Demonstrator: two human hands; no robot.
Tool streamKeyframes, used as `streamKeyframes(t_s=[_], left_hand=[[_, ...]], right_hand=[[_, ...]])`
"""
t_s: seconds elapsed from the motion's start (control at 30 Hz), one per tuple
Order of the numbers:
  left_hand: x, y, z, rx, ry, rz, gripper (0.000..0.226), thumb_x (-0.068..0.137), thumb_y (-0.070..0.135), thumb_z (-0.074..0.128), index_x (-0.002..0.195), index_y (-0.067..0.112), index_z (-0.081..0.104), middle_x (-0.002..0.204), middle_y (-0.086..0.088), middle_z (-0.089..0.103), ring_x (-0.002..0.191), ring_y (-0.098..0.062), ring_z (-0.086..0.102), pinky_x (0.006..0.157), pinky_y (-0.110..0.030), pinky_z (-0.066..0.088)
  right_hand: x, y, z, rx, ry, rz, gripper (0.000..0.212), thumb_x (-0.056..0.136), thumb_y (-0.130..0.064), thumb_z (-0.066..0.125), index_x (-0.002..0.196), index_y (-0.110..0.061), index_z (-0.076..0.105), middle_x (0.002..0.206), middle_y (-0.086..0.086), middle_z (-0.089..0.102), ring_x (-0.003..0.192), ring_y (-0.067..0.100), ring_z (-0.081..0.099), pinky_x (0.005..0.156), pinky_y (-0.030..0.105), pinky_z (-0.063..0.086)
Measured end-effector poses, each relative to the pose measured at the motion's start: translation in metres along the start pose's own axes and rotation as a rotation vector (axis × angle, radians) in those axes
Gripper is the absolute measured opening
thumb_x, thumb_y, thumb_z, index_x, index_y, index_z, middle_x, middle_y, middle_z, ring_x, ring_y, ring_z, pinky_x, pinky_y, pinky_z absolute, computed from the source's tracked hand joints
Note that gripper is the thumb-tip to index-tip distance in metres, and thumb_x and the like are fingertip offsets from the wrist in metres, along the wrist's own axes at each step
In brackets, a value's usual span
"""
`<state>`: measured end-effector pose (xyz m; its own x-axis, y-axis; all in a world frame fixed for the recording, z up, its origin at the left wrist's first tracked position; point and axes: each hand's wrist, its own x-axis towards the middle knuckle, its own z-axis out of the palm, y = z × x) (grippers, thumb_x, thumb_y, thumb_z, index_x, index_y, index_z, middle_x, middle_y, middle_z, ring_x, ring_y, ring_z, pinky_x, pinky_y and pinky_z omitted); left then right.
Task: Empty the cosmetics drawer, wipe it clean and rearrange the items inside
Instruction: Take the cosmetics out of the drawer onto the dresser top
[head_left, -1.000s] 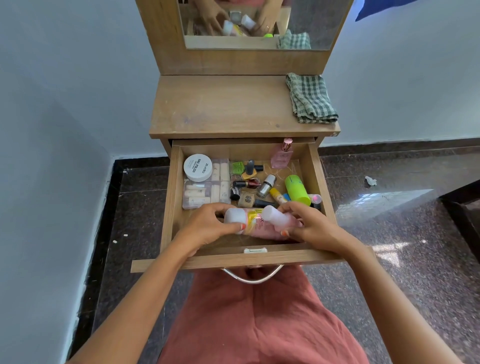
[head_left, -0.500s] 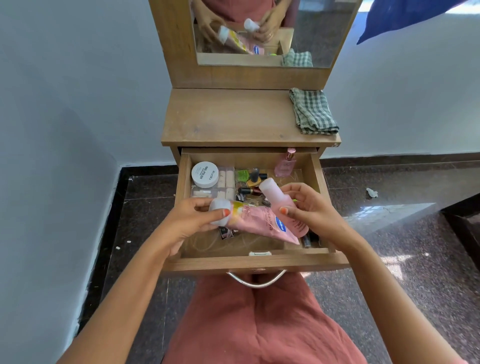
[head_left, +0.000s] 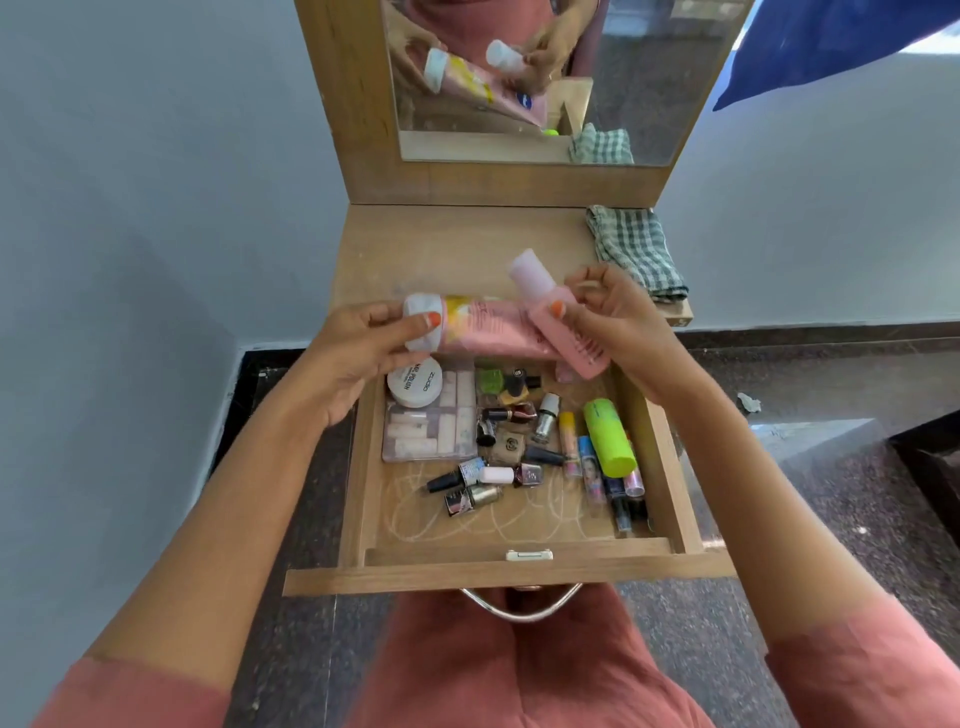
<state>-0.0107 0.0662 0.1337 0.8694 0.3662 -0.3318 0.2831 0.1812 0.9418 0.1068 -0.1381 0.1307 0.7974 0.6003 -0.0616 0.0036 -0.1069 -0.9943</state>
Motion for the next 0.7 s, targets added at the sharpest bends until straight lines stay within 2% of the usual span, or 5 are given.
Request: streamKeyframes(t_s=[0.2,0.33,0.5,0.6,0.7], left_hand=[[0.059,0.032,0.009,-0.04,0.02,0.07,0.026,0.088,0.011,0.058,0.113,0.005,0.059,0.092,0.001,0.064,0.078,-0.004,0.065,0.07,-0.012,0.055],[0.096,0.04,0.012,-0.023,-0.012,0.075,0.036,0.089,0.011,0.056,0.123,0.0,0.053,0.097,0.001,0.063,0.087,-0.005,0.062,0.071,-0.011,0.054],[0.128,0.034,0.021,-0.064,0.002,0.05,0.035,0.092,0.011,0.052,0.125,0.0,0.051,0.095,0.003,0.063,0.087,-0.004,0.061,0.081,-0.018,0.05],[0.14,0.033,0.026,-0.094,0.037,0.054,0.034,0.093,0.011,0.051,0.125,0.001,0.051,0.102,-0.001,0.062,0.087,-0.005,0.059,0.081,-0.016,0.049],[0.148,0.036,0.031,-0.074,0.084,0.094,0.03,0.092,0.01,0.052,0.12,0.001,0.055,0.097,-0.001,0.063,0.083,-0.005,0.06,0.081,-0.015,0.05]], right_hand=[[0.078,-0.011,-0.017,-0.127,0.159,-0.042,0.024,0.085,-0.015,0.064,0.087,-0.029,0.044,0.113,0.016,0.059,0.101,0.028,0.061,0.079,0.039,0.054],[0.112,-0.015,-0.027,-0.158,0.235,-0.05,0.026,0.083,-0.012,0.065,0.083,-0.027,0.044,0.105,0.014,0.058,0.08,0.012,0.059,0.063,0.021,0.051],[0.138,-0.01,-0.039,-0.27,0.183,-0.015,0.026,0.083,-0.012,0.066,0.102,-0.014,0.048,0.106,0.013,0.057,0.08,0.014,0.058,0.052,0.012,0.047],[0.151,-0.008,-0.043,-0.351,0.142,-0.018,0.035,0.083,-0.01,0.065,0.115,-0.005,0.05,0.11,0.014,0.057,0.092,0.018,0.057,0.055,0.008,0.048],[0.159,-0.005,-0.043,-0.443,0.108,-0.034,0.037,0.084,-0.007,0.063,0.118,-0.001,0.05,0.114,0.013,0.058,0.096,0.014,0.054,0.062,0.009,0.047]])
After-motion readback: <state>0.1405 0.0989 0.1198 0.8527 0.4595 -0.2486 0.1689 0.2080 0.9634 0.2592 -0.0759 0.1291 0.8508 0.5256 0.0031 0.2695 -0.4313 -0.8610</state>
